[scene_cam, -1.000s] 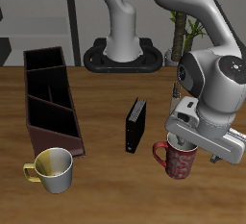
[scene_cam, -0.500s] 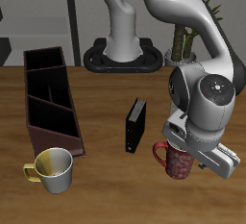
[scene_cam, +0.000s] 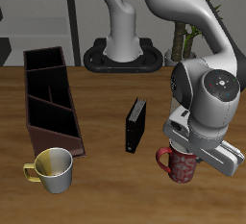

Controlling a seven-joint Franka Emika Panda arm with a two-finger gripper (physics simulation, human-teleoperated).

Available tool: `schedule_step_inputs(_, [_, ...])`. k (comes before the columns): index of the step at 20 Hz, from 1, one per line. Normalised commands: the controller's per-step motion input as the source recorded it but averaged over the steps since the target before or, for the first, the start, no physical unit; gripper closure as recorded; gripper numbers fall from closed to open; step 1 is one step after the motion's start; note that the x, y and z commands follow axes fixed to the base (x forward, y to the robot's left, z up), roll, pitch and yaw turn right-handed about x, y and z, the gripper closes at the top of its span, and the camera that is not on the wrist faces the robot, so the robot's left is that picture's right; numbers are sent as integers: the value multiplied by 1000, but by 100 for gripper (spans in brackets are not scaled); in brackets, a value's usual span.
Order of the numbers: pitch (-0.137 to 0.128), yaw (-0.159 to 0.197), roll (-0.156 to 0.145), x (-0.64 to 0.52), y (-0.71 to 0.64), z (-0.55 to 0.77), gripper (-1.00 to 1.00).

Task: Place the red mug into the right desk caddy's right compartment and place the yellow book into the right desk caddy's back compartment

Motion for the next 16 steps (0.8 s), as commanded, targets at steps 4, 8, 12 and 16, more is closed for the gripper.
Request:
schedule_step_inputs(4, [-71,154,-4,-154,44,290,100])
schedule_step_inputs(8, [-1,134,47,-150,-33,274,100])
schedule_step_inputs(12, [-27,255,71,-261,45,374,100])
schedule_step_inputs(16, [6,176,99,-282,30,363,100])
